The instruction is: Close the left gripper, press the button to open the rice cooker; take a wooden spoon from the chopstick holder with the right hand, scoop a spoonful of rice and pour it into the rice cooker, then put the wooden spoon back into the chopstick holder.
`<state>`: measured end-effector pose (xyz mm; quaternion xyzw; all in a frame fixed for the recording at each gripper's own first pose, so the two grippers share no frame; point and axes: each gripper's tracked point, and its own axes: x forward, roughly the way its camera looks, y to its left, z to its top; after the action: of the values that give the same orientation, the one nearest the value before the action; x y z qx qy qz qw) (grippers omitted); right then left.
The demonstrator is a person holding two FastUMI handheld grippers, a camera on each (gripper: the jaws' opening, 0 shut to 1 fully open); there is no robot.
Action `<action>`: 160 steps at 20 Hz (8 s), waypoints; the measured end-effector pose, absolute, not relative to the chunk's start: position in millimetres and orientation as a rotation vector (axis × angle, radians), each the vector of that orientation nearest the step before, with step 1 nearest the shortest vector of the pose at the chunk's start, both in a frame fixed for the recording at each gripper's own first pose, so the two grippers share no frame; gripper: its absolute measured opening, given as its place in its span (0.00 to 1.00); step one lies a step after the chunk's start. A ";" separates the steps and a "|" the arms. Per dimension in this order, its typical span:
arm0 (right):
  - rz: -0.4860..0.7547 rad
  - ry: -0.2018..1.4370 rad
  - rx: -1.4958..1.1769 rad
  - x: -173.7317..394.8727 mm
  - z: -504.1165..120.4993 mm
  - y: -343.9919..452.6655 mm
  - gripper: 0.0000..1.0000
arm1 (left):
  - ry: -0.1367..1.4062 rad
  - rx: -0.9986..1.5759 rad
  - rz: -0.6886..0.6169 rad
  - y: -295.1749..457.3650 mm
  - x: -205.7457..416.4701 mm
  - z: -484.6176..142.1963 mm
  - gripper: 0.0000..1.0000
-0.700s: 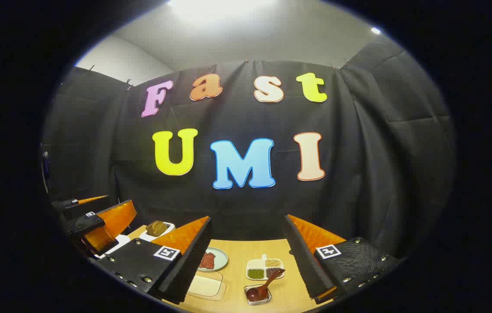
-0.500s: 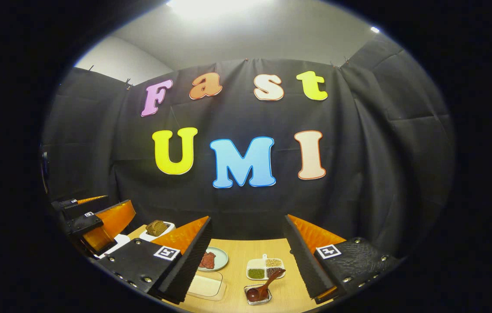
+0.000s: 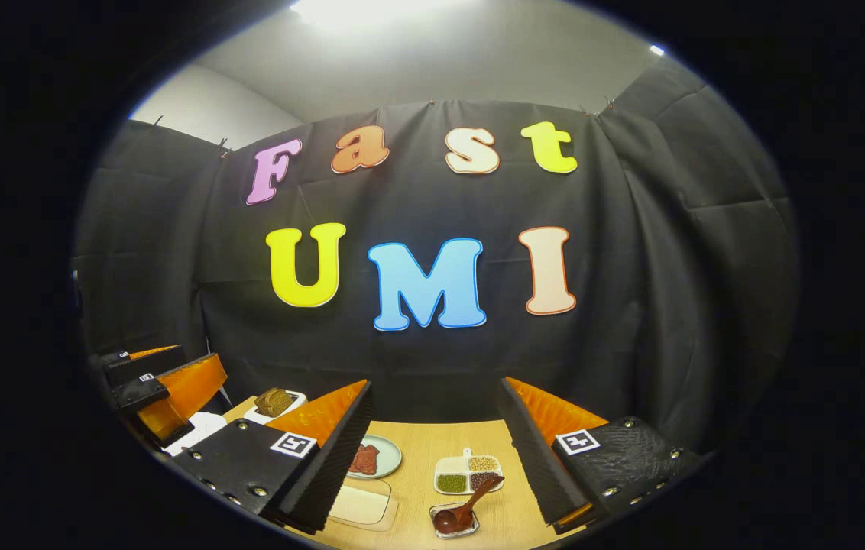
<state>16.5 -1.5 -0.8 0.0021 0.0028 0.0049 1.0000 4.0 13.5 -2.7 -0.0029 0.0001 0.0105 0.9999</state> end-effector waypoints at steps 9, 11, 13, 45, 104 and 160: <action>0.017 0.021 -0.014 17.3 -8.8 1.5 0.98 | 0.035 -0.005 0.032 56.4 6.4 -28.5 0.91; 0.021 0.031 -0.012 17.2 -12.9 2.7 0.98 | 0.037 0.001 0.043 72.0 0.9 -34.3 0.71; 0.024 0.038 -0.013 17.4 -15.5 4.0 0.98 | 0.045 0.007 0.067 89.1 -6.2 -43.1 0.50; 0.031 0.134 -0.036 16.6 -53.9 -9.8 0.98 | 0.543 -0.096 0.335 282.3 -47.3 -249.2 0.09; 0.170 0.460 0.210 111.8 -294.1 -43.8 0.05 | 0.147 0.119 0.095 47.4 -20.2 -82.8 0.97; 0.237 0.549 0.826 146.7 -317.9 174.2 0.05 | 0.037 0.044 0.038 210.9 -26.2 -75.5 0.96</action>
<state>146.7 174.2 -317.9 0.3955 0.2628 0.1134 0.8727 -26.2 210.9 -75.5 0.0219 0.0187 0.0192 0.9994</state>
